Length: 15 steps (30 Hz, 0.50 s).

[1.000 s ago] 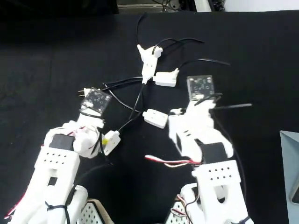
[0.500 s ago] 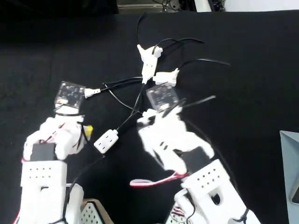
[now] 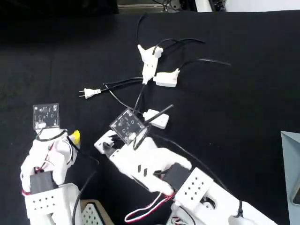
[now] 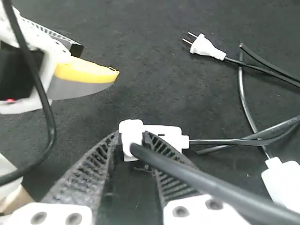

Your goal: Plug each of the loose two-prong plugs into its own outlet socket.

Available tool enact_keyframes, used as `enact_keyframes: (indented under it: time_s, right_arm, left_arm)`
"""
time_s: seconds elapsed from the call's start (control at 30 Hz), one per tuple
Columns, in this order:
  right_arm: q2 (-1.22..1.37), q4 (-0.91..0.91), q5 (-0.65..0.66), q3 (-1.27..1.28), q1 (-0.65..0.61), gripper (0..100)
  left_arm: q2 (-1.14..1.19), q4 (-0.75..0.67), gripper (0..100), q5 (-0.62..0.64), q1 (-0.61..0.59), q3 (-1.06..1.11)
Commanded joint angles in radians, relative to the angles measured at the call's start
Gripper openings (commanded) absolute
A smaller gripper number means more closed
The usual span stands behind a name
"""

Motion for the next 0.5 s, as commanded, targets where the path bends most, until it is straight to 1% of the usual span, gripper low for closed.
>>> enact_keyframes:
  time_s: [0.0,0.3,0.47]
  right_arm:
    - [0.031,-0.052,-0.002,-0.013,-0.021,1.2]
    - [0.409,-0.055,-0.009,-0.197,-0.021,1.2]
    - [0.522,-0.074,-0.009,-0.263,-0.018,1.2]
  left_arm:
    - [-0.091,0.006,24,0.040,-0.044,0.021]
    - [-0.138,0.008,24,0.035,-0.059,0.076]
    - [-0.138,0.008,24,0.035,-0.059,0.077]
